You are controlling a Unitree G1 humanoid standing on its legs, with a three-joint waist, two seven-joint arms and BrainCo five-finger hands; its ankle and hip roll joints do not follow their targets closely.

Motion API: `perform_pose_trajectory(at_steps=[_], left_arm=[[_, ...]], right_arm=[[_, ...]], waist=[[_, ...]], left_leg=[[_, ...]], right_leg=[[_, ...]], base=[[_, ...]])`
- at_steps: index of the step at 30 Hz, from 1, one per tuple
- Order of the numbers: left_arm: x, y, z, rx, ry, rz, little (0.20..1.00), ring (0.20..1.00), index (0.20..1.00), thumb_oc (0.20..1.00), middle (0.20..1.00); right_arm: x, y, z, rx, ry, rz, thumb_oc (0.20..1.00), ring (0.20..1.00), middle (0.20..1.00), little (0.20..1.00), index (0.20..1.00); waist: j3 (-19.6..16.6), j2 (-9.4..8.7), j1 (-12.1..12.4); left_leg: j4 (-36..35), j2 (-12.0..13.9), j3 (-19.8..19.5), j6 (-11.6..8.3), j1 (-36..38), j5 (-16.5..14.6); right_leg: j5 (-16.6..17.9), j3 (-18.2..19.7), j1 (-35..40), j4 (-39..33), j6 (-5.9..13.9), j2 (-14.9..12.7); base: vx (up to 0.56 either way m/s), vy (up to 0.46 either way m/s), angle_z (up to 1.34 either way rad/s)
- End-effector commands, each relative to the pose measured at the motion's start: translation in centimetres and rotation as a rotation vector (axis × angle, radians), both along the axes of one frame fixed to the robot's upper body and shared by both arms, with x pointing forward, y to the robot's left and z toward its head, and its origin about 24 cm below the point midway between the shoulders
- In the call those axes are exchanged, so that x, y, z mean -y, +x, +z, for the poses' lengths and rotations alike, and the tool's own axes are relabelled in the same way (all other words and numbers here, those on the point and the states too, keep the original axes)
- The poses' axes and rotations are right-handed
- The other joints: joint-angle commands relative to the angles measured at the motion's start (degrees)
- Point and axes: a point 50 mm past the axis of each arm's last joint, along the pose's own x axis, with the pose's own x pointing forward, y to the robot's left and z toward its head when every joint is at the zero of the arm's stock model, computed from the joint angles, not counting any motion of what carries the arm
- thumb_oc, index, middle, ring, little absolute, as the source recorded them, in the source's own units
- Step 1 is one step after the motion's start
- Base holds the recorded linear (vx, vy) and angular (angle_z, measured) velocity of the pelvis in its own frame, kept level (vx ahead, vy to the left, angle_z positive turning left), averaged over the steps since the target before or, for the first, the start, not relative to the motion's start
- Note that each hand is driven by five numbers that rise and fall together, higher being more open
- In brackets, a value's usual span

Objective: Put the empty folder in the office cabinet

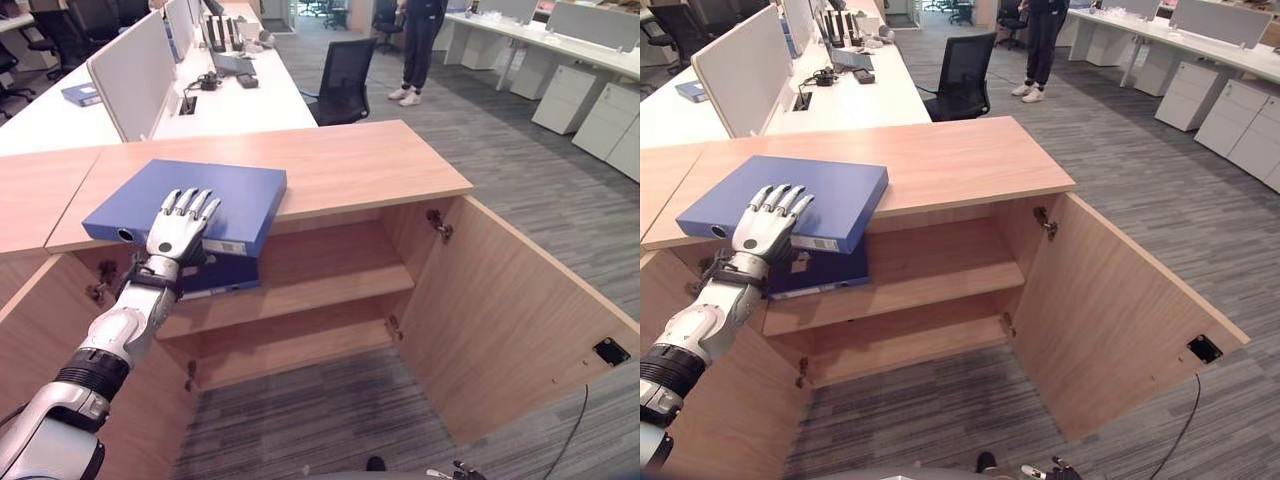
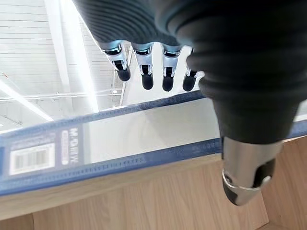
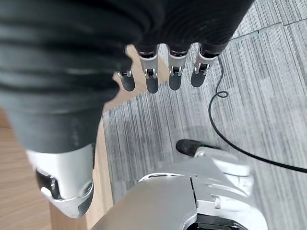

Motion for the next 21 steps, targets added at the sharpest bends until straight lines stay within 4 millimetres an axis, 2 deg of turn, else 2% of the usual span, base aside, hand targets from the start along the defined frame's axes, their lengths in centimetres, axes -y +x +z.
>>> perform_pose_trajectory(at_steps=[1, 12, 19, 21], left_arm=[[-1.2, 2.4, 5.1, 0.157, -0.008, 0.055, 1.000, 1.000, 1.000, 1.000, 1.000], [-2.5, 2.2, 4.5, 0.134, -0.041, 0.115, 1.000, 1.000, 1.000, 1.000, 1.000], [-3.1, 2.2, 4.3, 0.126, -0.055, 0.145, 1.000, 1.000, 1.000, 1.000, 1.000], [-3.2, 2.2, 4.3, 0.128, -0.065, 0.151, 0.200, 0.200, 0.200, 0.200, 0.200]], right_arm=[[2.3, 2.1, 1.0, 0.049, -0.084, 0.022, 1.000, 1.000, 1.000, 1.000, 1.000], [2.4, 1.6, 0.9, 0.041, -0.079, -0.012, 1.000, 1.000, 1.000, 1.000, 1.000], [2.2, 1.4, 0.8, 0.040, -0.068, -0.027, 1.000, 1.000, 1.000, 1.000, 1.000], [2.1, 1.3, 0.7, 0.038, -0.067, -0.029, 1.000, 1.000, 1.000, 1.000, 1.000]], waist=[[1.5, 0.97, -1.4], [1.9, -0.14, -1.5], [2.4, -1.51, -1.5], [2.5, -1.76, -1.4]], left_leg=[[0.7, 1.2, -1.5, -1.72, -0.8, -3.6], [0.7, 1.0, -0.6, -1.33, -0.7, -4.1], [0.7, 1.1, 0.2, -1.11, -0.2, -4.4], [0.7, 1.1, 0.3, -1.04, -0.2, -4.5]], right_leg=[[-8.3, 0.6, 5.5, 1.4, 6.31, -2.6], [-8.0, 1.4, 4.7, 1.7, 6.74, -2.7], [-7.9, 2.1, 4.3, 2.1, 6.98, -2.6], [-7.8, 2.3, 4.2, 2.1, 7.06, -2.7]], base=[[0.01, 0.036, -0.11], [0.00, 0.014, -0.04], [0.00, 0.020, -0.04], [0.01, 0.013, -0.06]])
